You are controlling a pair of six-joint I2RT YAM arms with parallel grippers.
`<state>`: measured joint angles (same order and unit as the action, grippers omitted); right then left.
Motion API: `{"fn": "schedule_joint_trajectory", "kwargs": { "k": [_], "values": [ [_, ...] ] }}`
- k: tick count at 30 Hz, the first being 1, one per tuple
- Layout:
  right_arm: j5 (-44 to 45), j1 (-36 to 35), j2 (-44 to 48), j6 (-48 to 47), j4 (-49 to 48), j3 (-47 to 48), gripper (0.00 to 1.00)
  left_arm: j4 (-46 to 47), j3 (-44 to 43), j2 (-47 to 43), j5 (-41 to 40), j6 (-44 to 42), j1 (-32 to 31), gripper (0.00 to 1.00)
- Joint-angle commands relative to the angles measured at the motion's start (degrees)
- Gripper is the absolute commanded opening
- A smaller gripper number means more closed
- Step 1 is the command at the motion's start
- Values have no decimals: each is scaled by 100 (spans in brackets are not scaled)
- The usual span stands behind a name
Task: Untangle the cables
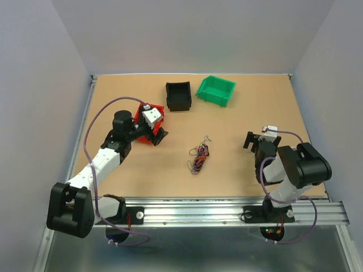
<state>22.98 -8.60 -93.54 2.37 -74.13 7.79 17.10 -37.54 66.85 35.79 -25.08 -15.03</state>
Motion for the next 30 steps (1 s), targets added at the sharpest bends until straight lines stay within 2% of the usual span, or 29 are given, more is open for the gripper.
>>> {"fn": "schedule_joint_trajectory", "kwargs": {
  "k": [1, 3, 11, 12, 14, 17, 18, 20, 22, 23, 25, 27, 28, 30],
  "values": [
    [31, 34, 178, 26, -1165, 82, 100, 39, -157, -330, 287, -76, -123, 99],
    [31, 34, 187, 18, -1165, 65, 100, 47, -122, -418, 297, -58, -307, 99],
    [-127, 95, 414, 9, -963, 100, 100, 48, -280, -164, -660, 354, -1379, 98],
    [-197, 87, 668, -69, -728, 108, 100, 39, -315, -94, -826, 381, -1563, 98],
    [-390, 87, 1747, -114, 535, 336, 100, -40, -350, 12, -1012, 407, -1775, 98],
    [-584, 95, 2706, 245, 1609, 565, 100, -189, -517, 336, -1258, 407, -2135, 98],
    [-610, 87, 3135, 620, 2265, 757, 100, -312, -578, 538, -1346, 416, -2223, 98],
    [-891, 78, 3568, 904, 3180, 969, 100, -470, -763, 741, -1382, 416, -2364, 98],
    [-1268, 87, 3727, 1411, 3649, 1284, 100, -532, -912, 1047, -1382, 425, -2443, 97],
    [-1783, 87, 3790, 1607, 4025, 1391, 100, -628, -974, 1163, -1382, 399, -2574, 94],
    [-2749, 87, 3957, 1556, 4134, 1514, 100, -760, -1158, 1549, -1426, 338, -2733, 89],
    [-2643, 87, 4071, 1852, 4134, 1392, 100, -918, -1264, 1769, -1496, 320, -2978, 86],
    [-2328, 87, 4193, 2359, 4143, 1226, 100, -928, -1308, 1935, -1557, 320, -3041, 86],
    [-2140, 87, 4300, 2374, 4152, 1120, 100, -945, -1352, 2216, -1619, 328, -3199, 86]
  ]
}}
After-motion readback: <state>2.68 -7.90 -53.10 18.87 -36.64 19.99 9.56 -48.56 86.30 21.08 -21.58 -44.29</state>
